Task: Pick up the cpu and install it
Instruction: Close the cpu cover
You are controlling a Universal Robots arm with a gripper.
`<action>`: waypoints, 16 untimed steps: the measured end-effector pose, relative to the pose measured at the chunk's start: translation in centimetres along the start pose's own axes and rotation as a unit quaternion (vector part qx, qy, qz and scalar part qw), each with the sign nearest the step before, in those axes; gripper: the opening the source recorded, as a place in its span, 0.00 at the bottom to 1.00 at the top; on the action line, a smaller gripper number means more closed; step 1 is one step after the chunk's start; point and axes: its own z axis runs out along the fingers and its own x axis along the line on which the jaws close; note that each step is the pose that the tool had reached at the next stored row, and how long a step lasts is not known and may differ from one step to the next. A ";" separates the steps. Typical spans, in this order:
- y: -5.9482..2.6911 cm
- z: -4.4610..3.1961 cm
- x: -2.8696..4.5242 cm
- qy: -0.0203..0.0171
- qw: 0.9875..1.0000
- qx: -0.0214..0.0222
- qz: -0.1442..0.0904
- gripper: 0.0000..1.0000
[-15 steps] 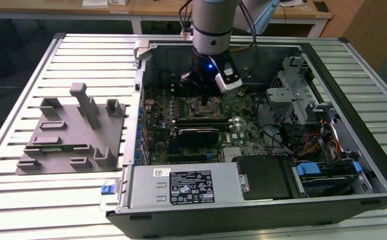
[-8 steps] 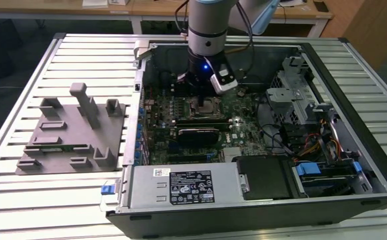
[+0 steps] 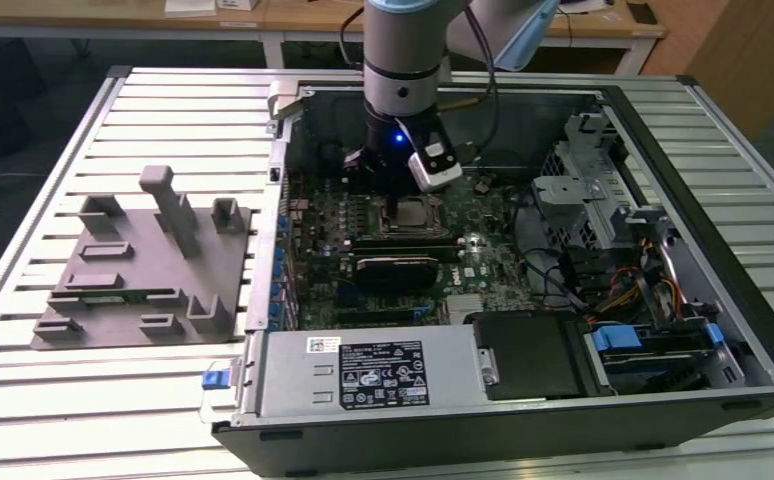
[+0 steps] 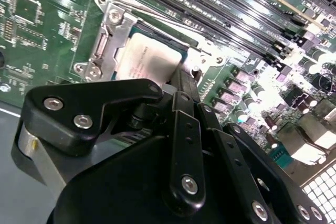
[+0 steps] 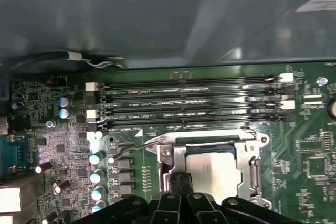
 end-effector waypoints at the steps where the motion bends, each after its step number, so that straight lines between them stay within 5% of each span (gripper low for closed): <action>1: -0.01 0.10 0.06 0.000 1.000 0.000 0.000 0.11; 16: -0.03 0.47 0.34 0.000 1.000 0.000 0.000 0.11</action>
